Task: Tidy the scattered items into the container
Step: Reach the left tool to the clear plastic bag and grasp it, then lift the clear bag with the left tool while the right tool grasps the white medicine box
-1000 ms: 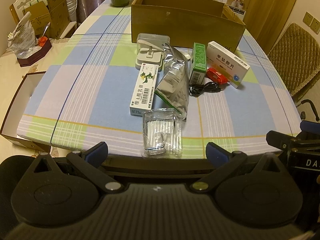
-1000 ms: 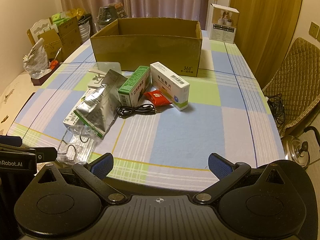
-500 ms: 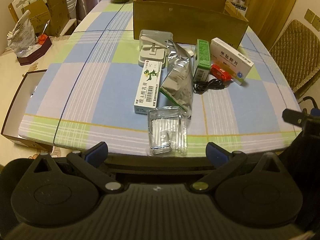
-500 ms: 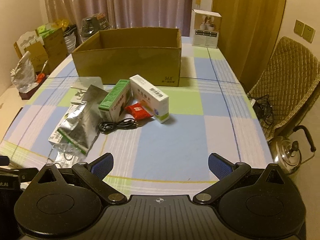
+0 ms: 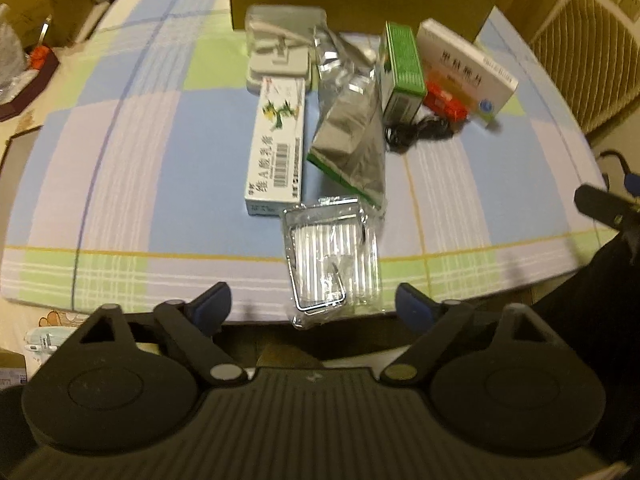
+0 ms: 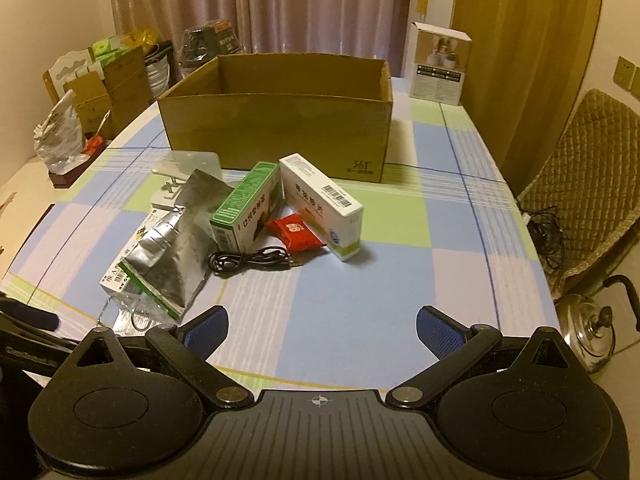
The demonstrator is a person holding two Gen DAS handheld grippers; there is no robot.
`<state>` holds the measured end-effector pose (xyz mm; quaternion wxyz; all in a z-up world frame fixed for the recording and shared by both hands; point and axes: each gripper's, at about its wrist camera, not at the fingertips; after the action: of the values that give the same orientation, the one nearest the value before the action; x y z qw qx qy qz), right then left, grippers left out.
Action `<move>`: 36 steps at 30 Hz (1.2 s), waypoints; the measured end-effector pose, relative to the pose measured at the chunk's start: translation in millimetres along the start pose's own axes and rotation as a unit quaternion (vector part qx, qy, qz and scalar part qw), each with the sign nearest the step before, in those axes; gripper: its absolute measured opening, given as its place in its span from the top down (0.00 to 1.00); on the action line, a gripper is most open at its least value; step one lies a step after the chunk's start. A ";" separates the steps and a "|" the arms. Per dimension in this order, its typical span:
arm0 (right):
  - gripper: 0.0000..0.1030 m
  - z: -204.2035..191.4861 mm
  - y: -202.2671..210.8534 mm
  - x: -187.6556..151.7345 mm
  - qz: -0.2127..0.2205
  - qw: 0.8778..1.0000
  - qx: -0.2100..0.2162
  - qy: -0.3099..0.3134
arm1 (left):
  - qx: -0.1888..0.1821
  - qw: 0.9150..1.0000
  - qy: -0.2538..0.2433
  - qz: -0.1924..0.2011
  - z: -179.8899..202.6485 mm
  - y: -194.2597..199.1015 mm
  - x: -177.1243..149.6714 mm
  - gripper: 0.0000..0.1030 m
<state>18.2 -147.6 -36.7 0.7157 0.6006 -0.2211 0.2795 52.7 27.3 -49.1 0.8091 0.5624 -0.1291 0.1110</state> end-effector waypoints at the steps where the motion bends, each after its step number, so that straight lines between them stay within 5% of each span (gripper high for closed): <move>1: 0.00 -1.1 -2.5 1.1 -0.001 1.000 0.001 0.001 | 0.000 1.000 0.001 -0.007 -2.1 -4.8 0.9 0.25; 7: 0.00 -6.1 -15.0 5.7 -0.006 1.000 0.001 0.006 | -0.003 0.999 0.040 -0.016 -11.5 -22.2 3.8 0.51; 11: 0.00 -11.3 -22.2 6.1 -0.011 1.000 0.005 0.016 | -0.008 0.999 0.050 -0.017 -14.6 -26.7 9.0 0.57; 13: 0.00 -13.4 -24.8 6.4 -0.010 1.000 0.005 0.022 | -0.013 0.998 0.051 -0.019 -16.0 -28.3 11.1 0.71; 36: 0.00 -24.2 -59.0 30.5 0.013 0.997 0.024 0.069 | -0.036 0.996 0.082 0.023 -10.1 -9.8 21.5 0.75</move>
<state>79.8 -126.9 -64.6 0.7111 0.5938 -0.1719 0.3348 77.0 34.3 -53.9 0.8340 0.5187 -0.0788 0.1705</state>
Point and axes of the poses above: each gripper's, at about its wrist camera, not at the fingertips, and y roughly against the way its jaws point, z to its right, x to its top, and after that the axes turned 15 degrees about -x, right-handed
